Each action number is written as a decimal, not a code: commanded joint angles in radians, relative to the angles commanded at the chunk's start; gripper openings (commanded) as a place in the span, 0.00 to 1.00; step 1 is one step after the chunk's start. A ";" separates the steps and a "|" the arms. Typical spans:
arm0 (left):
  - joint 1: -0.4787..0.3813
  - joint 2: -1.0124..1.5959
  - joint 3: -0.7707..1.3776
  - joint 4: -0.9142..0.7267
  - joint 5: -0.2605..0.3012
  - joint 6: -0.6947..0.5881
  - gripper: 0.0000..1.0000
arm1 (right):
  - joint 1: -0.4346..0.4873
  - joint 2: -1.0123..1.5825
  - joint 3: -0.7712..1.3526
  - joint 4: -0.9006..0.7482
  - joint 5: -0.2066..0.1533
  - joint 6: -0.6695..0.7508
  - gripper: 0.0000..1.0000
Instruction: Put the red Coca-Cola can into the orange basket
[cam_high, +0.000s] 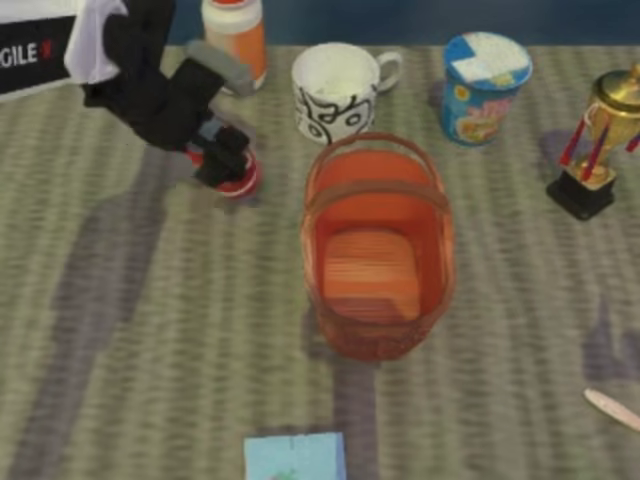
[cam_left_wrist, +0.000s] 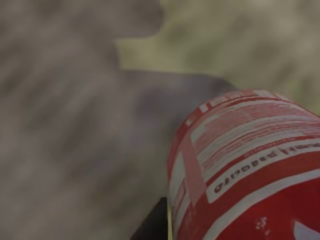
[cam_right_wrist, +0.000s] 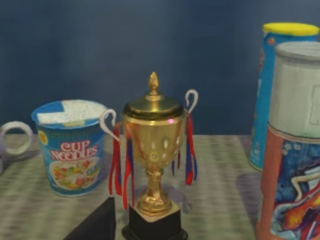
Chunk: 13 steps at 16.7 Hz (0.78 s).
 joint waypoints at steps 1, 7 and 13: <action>-0.006 -0.006 -0.021 0.091 0.063 -0.028 0.00 | 0.000 0.000 0.000 0.000 0.000 0.000 1.00; -0.043 -0.064 -0.178 0.711 0.472 -0.220 0.00 | 0.000 0.000 0.000 0.000 0.000 0.000 1.00; -0.074 -0.148 -0.327 1.210 0.818 -0.384 0.00 | 0.000 0.000 0.000 0.000 0.000 0.000 1.00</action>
